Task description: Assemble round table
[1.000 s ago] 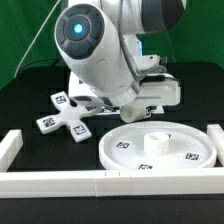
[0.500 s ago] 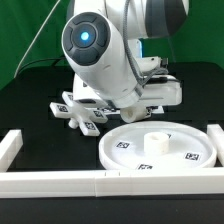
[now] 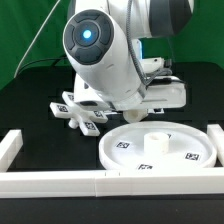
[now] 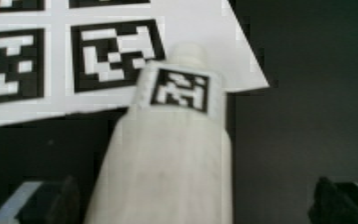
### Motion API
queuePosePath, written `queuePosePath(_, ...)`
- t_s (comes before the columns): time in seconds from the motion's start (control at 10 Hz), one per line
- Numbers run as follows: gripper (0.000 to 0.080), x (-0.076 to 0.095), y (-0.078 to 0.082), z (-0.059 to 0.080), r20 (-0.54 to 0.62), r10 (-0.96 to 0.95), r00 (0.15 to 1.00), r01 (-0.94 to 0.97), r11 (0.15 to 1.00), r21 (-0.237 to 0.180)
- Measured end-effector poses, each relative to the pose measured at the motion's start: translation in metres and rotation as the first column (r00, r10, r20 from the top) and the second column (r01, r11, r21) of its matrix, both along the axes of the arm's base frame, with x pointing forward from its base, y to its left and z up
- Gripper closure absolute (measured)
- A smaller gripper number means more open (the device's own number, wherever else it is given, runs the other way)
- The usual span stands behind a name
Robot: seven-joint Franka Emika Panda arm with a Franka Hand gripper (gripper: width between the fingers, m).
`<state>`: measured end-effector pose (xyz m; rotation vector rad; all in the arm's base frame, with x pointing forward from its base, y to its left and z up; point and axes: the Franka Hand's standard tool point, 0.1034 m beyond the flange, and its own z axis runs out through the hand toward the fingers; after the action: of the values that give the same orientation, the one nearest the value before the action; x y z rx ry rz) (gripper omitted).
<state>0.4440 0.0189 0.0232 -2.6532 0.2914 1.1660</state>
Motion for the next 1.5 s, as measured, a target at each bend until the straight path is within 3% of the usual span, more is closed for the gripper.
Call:
queuePosePath(0.2, 0.0151, -0.006, 0.000, -0.008, -0.014, 0.002, 1.000, -0.002, 1.000, 0.005)
queuePosePath(0.9, 0.0151, -0.012, -0.001, -0.002, -0.091, 0.003, 0.996, 0.000, 1.000, 0.025)
queuePosePath(1.5, 0.0151, -0.017, 0.002, -0.013, -0.121, 0.012, 0.993, -0.008, 1.000, 0.029)
